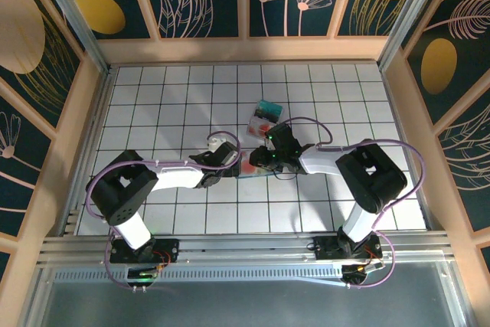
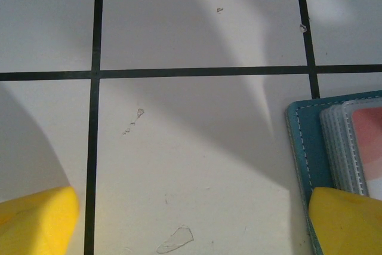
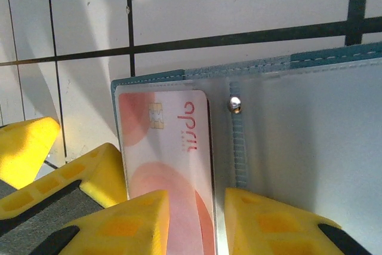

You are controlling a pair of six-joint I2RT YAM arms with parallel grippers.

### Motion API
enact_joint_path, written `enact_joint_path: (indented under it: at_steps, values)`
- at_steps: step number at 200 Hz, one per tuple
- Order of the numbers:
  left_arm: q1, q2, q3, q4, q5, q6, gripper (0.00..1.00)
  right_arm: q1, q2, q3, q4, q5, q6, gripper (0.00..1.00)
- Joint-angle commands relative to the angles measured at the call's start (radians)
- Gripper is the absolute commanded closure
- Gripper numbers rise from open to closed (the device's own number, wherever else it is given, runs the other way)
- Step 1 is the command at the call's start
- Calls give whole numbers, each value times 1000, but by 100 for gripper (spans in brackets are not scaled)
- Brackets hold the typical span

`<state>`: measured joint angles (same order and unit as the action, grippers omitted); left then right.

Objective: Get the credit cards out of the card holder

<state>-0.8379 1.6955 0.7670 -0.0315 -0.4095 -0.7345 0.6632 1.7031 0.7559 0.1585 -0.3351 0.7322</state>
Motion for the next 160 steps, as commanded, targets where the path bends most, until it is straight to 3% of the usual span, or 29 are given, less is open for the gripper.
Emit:
enact_joint_path:
  at_steps: [1, 86, 160]
  values:
    - [2, 12, 9, -30, -5, 7, 1, -3, 24, -20, 48, -41, 19, 71]
    - [2, 42, -1, -41, 8, 6, 1, -7, -49, -50, 157, -117, 21, 82]
    - [2, 45, 8, -44, 15, 7, 1, -11, -85, -59, 153, -116, 19, 82]
